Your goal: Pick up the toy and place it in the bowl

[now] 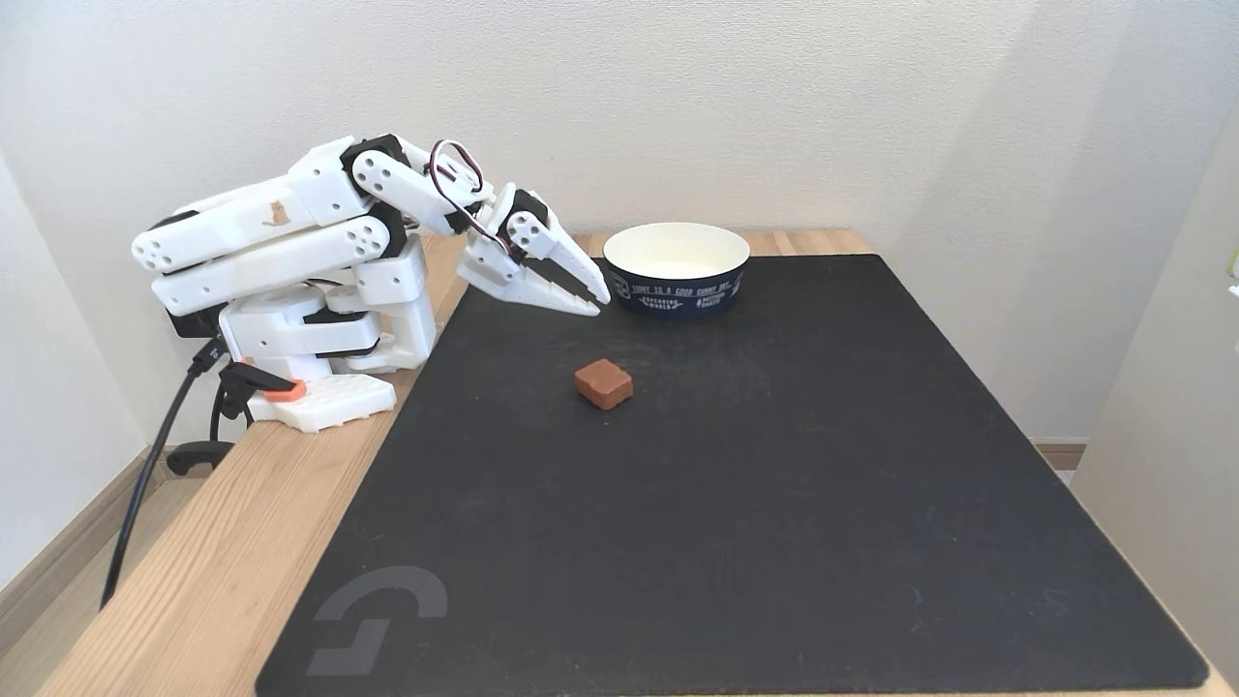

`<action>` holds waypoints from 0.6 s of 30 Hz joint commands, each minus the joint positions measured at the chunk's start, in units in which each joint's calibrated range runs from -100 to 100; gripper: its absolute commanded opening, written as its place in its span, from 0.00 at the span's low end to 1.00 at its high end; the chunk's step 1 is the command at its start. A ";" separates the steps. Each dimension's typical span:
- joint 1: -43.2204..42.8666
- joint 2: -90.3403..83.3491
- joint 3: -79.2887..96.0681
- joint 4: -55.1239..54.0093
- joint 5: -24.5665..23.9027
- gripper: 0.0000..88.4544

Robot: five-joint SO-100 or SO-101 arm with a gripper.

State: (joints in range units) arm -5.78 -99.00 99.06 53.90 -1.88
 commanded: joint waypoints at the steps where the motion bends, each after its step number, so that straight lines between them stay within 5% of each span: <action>1: -0.28 -0.58 0.31 0.12 0.42 0.06; 18: 0.22 -0.58 0.40 -0.22 0.37 0.08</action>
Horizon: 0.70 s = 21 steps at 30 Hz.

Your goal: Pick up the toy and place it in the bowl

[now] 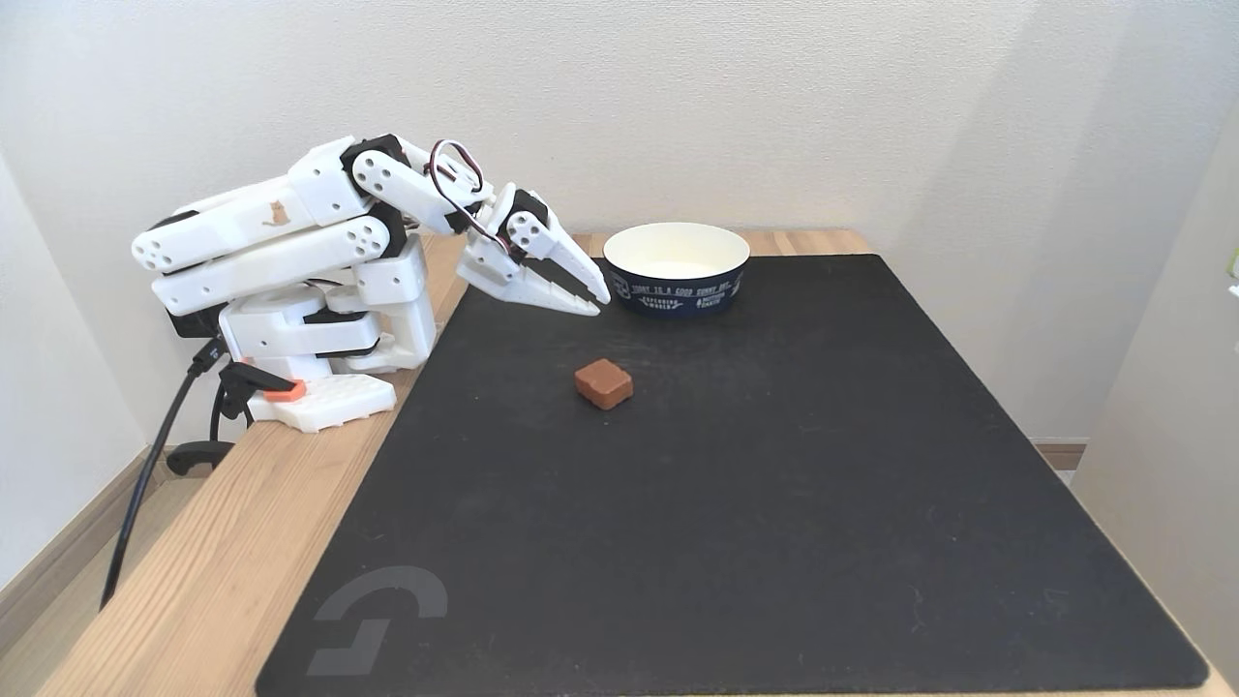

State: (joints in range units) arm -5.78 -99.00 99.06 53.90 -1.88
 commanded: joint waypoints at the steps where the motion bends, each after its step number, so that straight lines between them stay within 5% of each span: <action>1: 0.39 -0.58 0.40 -0.48 0.31 0.11; 5: 0.39 -0.58 0.40 -0.39 0.16 0.30; 11: 1.98 0.50 -0.77 0.12 0.47 0.31; 17: 7.25 23.76 -21.86 1.47 9.86 0.31; 21: 9.59 40.27 -40.34 12.31 13.57 0.31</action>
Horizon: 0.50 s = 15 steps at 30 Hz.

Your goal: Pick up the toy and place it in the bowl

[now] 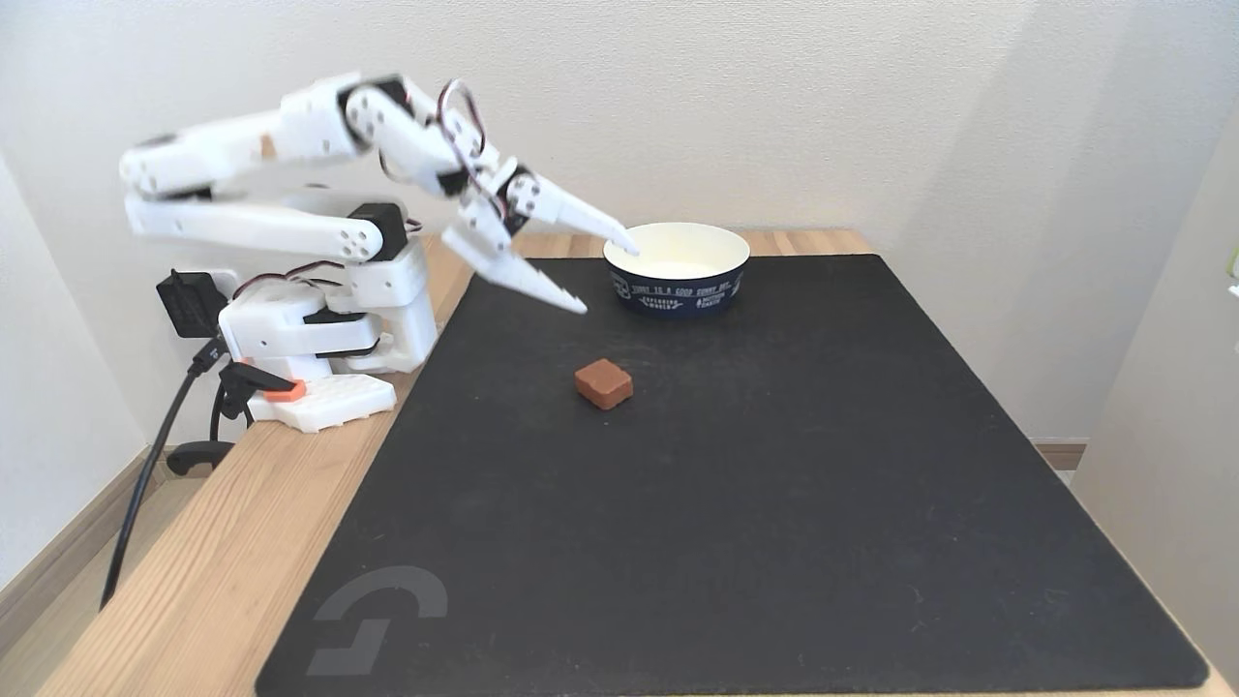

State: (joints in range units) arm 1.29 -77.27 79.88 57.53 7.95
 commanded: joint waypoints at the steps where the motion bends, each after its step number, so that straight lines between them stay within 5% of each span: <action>1: 3.77 25.46 -29.00 16.22 7.44 0.31; 8: 17.07 44.46 -40.90 23.67 24.72 0.31; 15: 17.49 52.22 -40.90 11.14 28.89 0.31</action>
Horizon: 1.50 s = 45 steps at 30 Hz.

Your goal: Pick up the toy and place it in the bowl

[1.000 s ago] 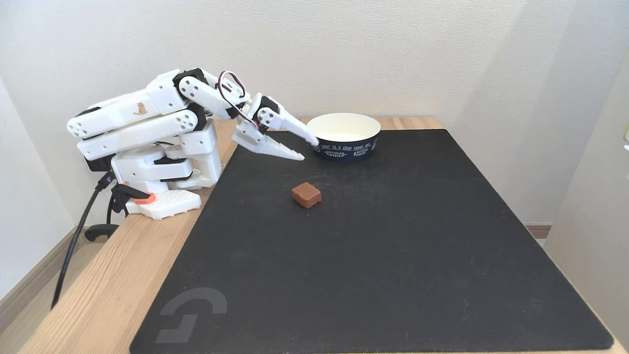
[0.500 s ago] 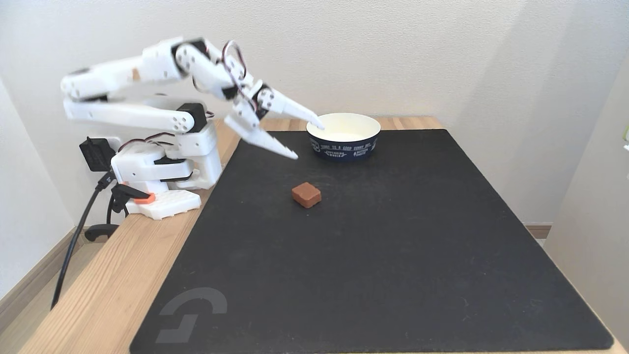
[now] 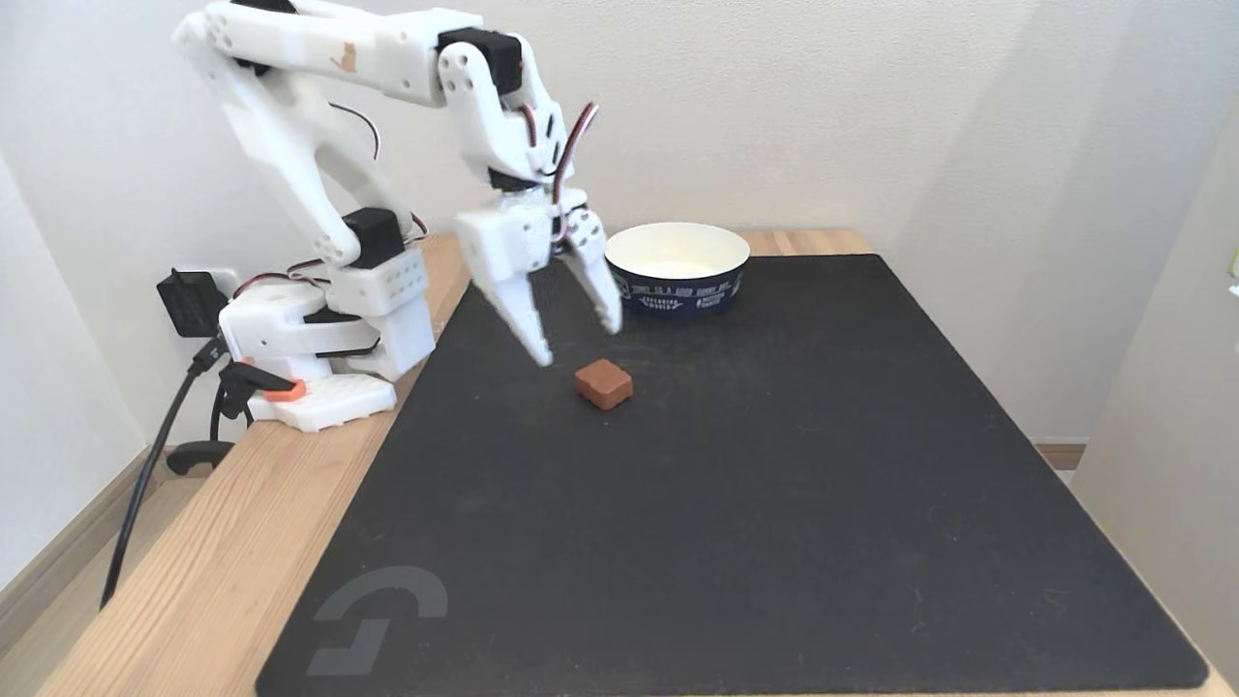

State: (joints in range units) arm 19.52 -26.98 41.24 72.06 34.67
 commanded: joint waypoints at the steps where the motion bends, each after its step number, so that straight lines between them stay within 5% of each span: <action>1: -1.07 2.26 -2.17 -3.47 2.80 0.31; 45: -7.10 18.85 3.69 -16.09 0.24 0.30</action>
State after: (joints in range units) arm 12.28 -8.16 44.83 56.61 35.24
